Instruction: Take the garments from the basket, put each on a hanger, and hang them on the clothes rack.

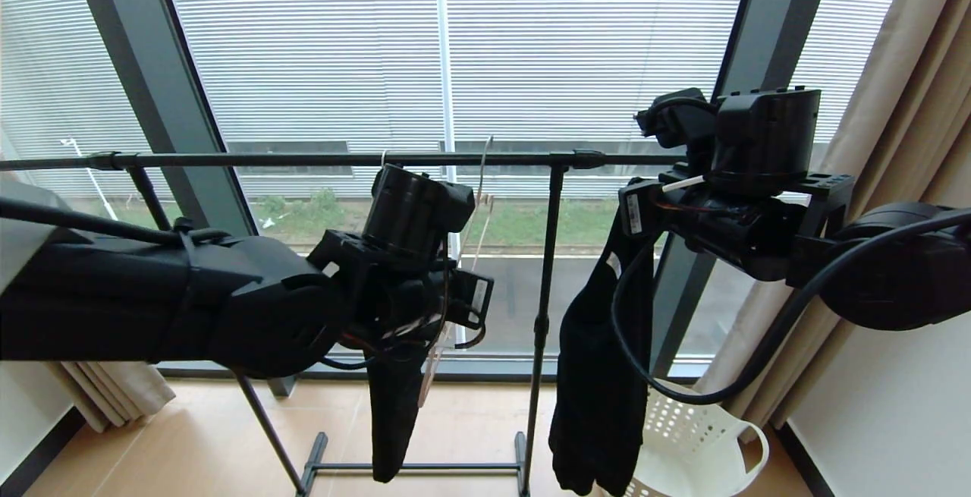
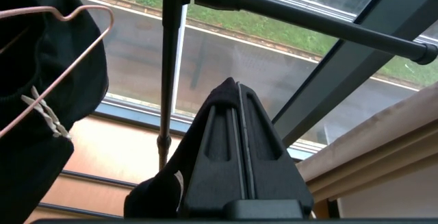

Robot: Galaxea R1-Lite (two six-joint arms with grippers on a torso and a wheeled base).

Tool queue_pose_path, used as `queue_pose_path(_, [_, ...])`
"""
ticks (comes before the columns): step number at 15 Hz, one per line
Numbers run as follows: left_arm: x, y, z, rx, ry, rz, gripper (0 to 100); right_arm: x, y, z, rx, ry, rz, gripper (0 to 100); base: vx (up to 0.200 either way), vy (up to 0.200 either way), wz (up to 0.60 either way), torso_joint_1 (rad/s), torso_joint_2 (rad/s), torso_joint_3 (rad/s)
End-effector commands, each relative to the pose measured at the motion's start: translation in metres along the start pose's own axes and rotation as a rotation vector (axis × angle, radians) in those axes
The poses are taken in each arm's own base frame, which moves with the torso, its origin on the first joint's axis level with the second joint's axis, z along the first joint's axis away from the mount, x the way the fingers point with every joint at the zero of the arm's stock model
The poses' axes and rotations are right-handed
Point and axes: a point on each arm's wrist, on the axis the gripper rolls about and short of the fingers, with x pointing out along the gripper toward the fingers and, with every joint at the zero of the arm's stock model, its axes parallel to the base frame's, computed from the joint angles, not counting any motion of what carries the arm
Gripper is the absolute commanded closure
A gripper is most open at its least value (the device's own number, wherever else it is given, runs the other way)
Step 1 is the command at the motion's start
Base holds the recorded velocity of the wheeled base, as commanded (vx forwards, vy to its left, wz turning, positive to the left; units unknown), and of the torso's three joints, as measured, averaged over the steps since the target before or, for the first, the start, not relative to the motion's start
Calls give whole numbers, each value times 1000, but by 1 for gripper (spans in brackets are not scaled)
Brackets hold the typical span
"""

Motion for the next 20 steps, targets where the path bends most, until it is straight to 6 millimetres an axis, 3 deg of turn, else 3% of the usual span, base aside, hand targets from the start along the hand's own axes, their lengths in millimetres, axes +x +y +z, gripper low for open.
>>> queue_pose_path(1, [-31,4,-5,1,-22,-30,100,0,0,0,-1,0,0,100,0,0,0,0,0,0])
queue_pose_path(9, [-95,28,-91,75,-114,-235,100,0,0,-2,-6,7,-1,100,0,0,0,0,0,0])
queue_pose_path(12, [-103,31,-109,77,-123,-318,100,2,1,-5,-11,14,-2,100,0,0,0,0,0,0])
queue_pose_path(20, [-110,31,-130,90,-130,-493,100,11,11,-14,-34,43,-80,100,0,0,0,0,0,0])
